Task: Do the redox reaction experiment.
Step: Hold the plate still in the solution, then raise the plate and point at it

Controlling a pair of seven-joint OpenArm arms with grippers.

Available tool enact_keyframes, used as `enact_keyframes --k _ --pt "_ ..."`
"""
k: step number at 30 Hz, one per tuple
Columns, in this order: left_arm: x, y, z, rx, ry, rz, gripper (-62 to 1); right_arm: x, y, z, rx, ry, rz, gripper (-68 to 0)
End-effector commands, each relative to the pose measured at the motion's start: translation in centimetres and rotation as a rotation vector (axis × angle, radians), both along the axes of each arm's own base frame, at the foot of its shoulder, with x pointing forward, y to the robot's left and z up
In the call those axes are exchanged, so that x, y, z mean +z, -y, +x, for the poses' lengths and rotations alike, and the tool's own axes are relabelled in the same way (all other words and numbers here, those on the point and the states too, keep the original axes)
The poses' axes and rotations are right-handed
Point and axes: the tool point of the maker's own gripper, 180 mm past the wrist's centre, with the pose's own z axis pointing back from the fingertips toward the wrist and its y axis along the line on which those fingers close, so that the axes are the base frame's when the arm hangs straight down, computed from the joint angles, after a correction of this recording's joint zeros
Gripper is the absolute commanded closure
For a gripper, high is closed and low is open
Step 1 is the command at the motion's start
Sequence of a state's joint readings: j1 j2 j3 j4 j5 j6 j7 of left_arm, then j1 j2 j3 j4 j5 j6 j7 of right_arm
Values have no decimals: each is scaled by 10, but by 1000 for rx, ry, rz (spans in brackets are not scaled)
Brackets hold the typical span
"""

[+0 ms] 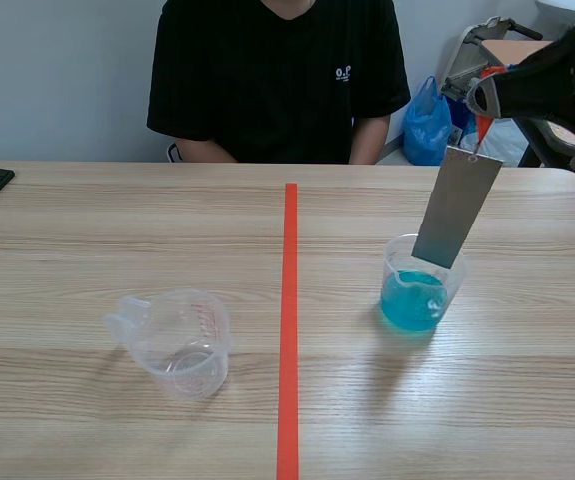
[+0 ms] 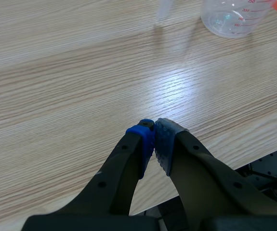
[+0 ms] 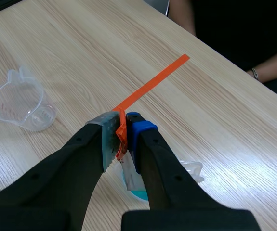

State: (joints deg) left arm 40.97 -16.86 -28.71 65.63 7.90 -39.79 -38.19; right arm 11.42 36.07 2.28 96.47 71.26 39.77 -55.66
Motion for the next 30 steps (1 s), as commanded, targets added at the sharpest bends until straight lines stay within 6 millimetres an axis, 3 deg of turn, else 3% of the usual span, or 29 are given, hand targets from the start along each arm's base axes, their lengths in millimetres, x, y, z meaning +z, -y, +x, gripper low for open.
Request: enact_keyframes --k 1,10,18,25,30 --pt "8 -4 3 5 29 0 -27 20 4 3 -13 45 13 -13" --pt "8 -4 3 5 29 0 -27 51 3 11 -22 106 40 -13" --pt "8 -4 3 5 29 0 -27 68 4 13 -18 137 58 -13" --pt "10 -6 6 -3 33 8 -27 73 3 12 -10 138 71 -13" --pt "20 -16 25 -39 73 45 -27 73 3 11 -8 138 74 -13"
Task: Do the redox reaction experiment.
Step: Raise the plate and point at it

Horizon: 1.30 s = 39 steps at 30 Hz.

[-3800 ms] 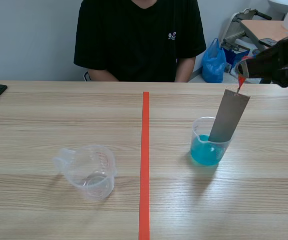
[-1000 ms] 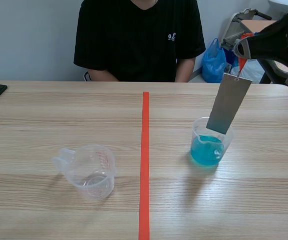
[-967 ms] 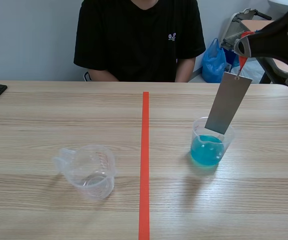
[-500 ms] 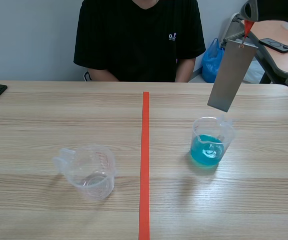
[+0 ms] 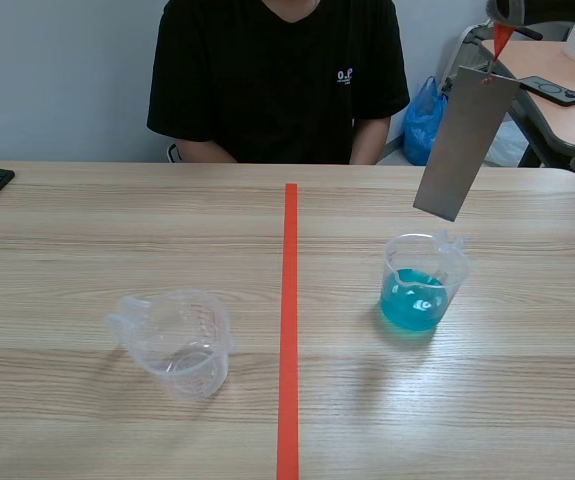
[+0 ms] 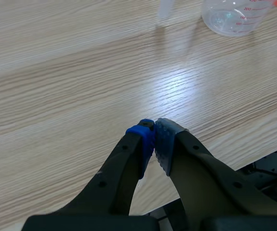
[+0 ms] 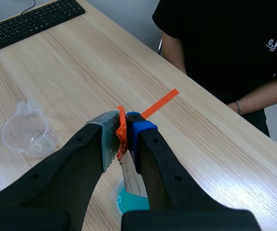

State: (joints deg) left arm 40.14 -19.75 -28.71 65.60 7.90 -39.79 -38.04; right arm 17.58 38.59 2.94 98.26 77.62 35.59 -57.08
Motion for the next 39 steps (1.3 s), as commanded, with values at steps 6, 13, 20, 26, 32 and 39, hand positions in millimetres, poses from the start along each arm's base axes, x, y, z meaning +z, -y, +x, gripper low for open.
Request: enact_keyframes --k 6,13,20,26,32,39 --pt "38 -19 61 -51 157 74 -27 20 3 2 -1 51 17 -13" --pt "56 -22 126 -72 226 142 -28 20 2 1 3 50 25 -13" --pt "48 7 191 -144 209 128 -28 21 2 1 6 51 30 -13" --pt "58 42 239 -211 245 68 -28 21 2 1 6 51 30 -13" --pt "69 89 281 -268 254 15 -29 21 2 1 6 50 30 -13" --pt "81 169 315 -374 254 -71 -29 21 2 1 6 50 30 -13"
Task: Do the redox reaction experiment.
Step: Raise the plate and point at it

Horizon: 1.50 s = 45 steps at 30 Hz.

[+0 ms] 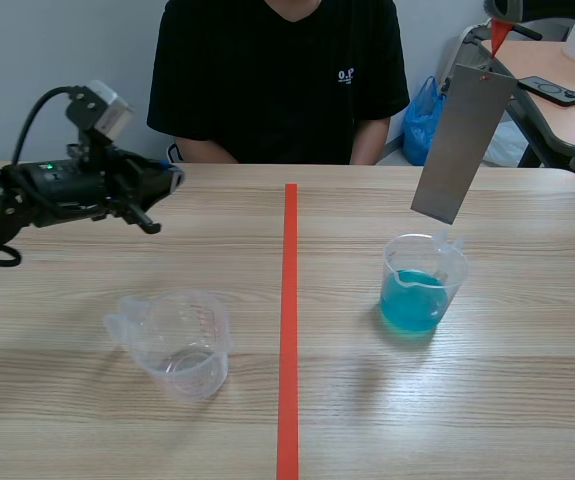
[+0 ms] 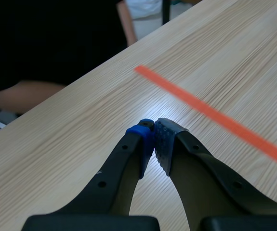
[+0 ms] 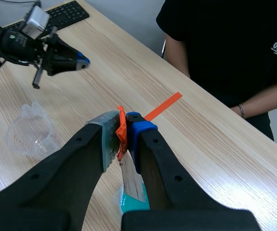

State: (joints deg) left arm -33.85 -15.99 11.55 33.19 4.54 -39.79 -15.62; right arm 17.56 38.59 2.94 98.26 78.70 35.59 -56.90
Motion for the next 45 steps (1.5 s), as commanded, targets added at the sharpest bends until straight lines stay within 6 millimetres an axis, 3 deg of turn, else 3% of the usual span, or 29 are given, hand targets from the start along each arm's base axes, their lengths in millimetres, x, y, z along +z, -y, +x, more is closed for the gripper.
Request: enact_keyframes --k 1,7,16,21,27,45 --pt "23 17 11 -19 51 -52 -29 18 4 2 -4 49 11 -13" --pt "37 83 15 -131 56 -100 -29 18 4 2 -4 49 11 -13" --pt "33 169 -13 -294 14 -135 -29 18 4 2 -4 48 10 -13" --pt "32 200 -29 -359 -1 -146 -30 18 4 2 -4 47 9 -13" --pt "30 215 -38 -394 -13 -147 -30 18 4 2 -4 47 9 -13" --pt "32 216 -39 -396 -5 -159 -30 18 4 2 -4 47 9 -13"
